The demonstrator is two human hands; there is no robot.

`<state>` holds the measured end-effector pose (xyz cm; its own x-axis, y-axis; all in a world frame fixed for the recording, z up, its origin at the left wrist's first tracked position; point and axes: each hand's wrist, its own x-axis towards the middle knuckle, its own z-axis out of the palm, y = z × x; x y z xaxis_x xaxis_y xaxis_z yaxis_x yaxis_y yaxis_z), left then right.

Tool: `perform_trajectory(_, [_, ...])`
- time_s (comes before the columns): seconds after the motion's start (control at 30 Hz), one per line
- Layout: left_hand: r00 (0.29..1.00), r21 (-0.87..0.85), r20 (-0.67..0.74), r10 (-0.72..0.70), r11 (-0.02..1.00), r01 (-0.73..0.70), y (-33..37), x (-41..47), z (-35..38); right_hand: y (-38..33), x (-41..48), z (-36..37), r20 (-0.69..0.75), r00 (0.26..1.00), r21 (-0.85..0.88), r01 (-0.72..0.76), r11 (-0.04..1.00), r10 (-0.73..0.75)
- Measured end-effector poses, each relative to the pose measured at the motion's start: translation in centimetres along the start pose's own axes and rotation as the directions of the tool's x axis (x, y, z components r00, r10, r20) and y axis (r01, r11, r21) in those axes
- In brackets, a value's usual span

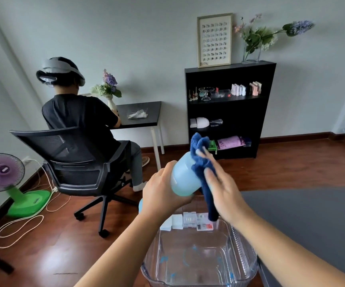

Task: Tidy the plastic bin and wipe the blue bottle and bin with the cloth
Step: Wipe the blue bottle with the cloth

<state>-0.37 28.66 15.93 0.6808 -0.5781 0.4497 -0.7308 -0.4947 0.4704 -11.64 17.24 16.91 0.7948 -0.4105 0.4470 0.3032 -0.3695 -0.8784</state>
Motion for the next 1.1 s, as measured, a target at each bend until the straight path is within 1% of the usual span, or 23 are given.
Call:
perform_trajectory(0.07, [1.000,0.001,0.014,-0.018,1.000,0.018,-0.3,-0.1,0.1,0.2,-0.9,0.6,0.050,0.991,-0.180,0.130,0.975,-0.123])
perform_trajectory(0.1, [1.000,0.010,0.019,-0.004,1.000,0.004,-0.3,-0.2,0.2,0.2,-0.2,0.3,0.087,0.988,-0.236,0.144,0.961,-0.127])
perform_trajectory(0.13, [1.000,0.025,0.023,0.015,1.000,-0.016,-0.3,-0.3,0.3,0.0,0.9,-0.1,0.115,0.988,-0.260,0.126,0.957,-0.099])
perform_trajectory(0.17, [0.999,0.038,0.025,0.029,0.999,-0.030,-0.3,-0.3,0.3,-0.3,2.1,-0.6,0.131,0.990,-0.244,0.074,0.967,-0.042])
perform_trajectory(0.2, [0.999,0.044,0.025,0.032,0.998,-0.033,-0.1,-0.3,0.3,-0.5,3.0,-1.1,0.126,0.991,-0.174,-0.017,0.985,0.039])
perform_trajectory(0.23, [0.999,0.040,0.025,0.028,0.999,-0.029,0.1,-0.3,0.3,-0.6,3.5,-1.4,0.105,0.987,-0.059,-0.118,0.991,0.124])
perform_trajectory(0.27, [0.999,0.030,0.024,0.024,0.999,-0.024,0.2,-0.2,0.2,-0.5,3.4,-1.5,0.075,0.981,0.041,-0.181,0.983,0.178])
perform_trajectory(0.3, [0.999,0.021,0.023,0.023,1.000,-0.023,0.2,0.0,0.2,-0.2,2.6,-1.3,0.030,0.983,0.094,-0.184,0.978,0.182])
perform_trajectory(0.33, [0.999,0.017,0.023,0.024,1.000,-0.024,0.2,0.0,0.2,0.2,1.4,-0.8,-0.014,0.991,0.085,-0.129,0.988,0.131])
perform_trajectory(0.37, [0.999,0.015,0.030,0.024,1.000,-0.024,0.1,0.1,0.1,0.5,0.2,-0.2,-0.037,0.998,0.026,-0.046,0.999,0.047])
perform_trajectory(0.43, [0.999,0.010,0.053,0.009,1.000,-0.010,-0.2,0.3,0.1,0.5,-1.0,0.8,-0.016,0.995,-0.108,0.093,0.990,-0.096])
perform_trajectory(0.47, [0.998,0.014,0.054,0.007,1.000,-0.008,-0.3,0.3,0.1,0.4,-0.5,0.7,0.007,0.995,-0.139,0.101,0.985,-0.101])
perform_trajectory(0.5, [0.998,0.029,0.051,0.021,0.999,-0.022,-0.4,0.3,0.1,0.0,0.3,0.4,0.024,0.998,-0.137,0.062,0.989,-0.059])
perform_trajectory(0.53, [0.998,0.058,0.051,0.048,0.997,-0.051,-0.4,0.3,0.2,-0.3,1.3,0.0,0.032,0.999,-0.115,-0.006,0.993,0.010])
perform_trajectory(0.6, [0.991,0.122,0.064,0.120,0.984,-0.127,-0.3,0.4,0.3,-0.9,2.9,-1.3,0.046,0.984,0.000,-0.174,0.985,0.174])
perform_trajectory(0.67, [0.976,0.125,0.063,0.209,0.968,-0.216,-0.3,0.4,0.4,-0.9,3.6,-2.3,0.056,0.937,0.167,-0.350,0.921,0.346])
perform_trajectory(0.73, [0.949,0.093,0.036,0.314,0.944,-0.316,-0.3,0.5,0.2,-0.4,3.2,-2.8,0.094,0.844,0.322,-0.527,0.786,0.528])
perform_trajectory(0.77, [0.933,0.091,0.023,0.359,0.929,-0.360,-0.4,0.6,0.2,0.1,2.8,-3.0,0.128,0.797,0.381,-0.589,0.712,0.591])
perform_trajectory(0.83, [0.910,0.105,0.025,0.414,0.904,-0.415,-0.3,0.7,0.0,1.1,2.2,-3.0,0.202,0.721,0.442,-0.671,0.595,0.663])
perform_trajectory(0.9, [0.896,0.142,0.060,0.439,0.885,-0.443,0.1,0.7,-0.4,1.7,1.8,-2.9,0.292,0.664,0.474,-0.726,0.499,0.688])
perform_trajectory(0.97, [0.878,0.180,0.105,0.467,0.859,-0.479,0.5,0.8,-0.8,2.0,1.4,-2.4,0.384,0.650,0.529,-0.737,0.420,0.656])
perform_trajectory(1.0, [0.873,0.182,0.136,0.468,0.854,-0.487,0.7,0.9,-0.9,2.1,1.2,-2.2,0.400,0.667,0.562,-0.720,0.407,0.629])
perform_trajectory(1.1, [0.861,0.098,0.247,0.445,0.872,-0.479,0.9,1.5,-1.5,2.9,1.0,-1.7,0.340,0.753,0.656,-0.619,0.432,0.563])
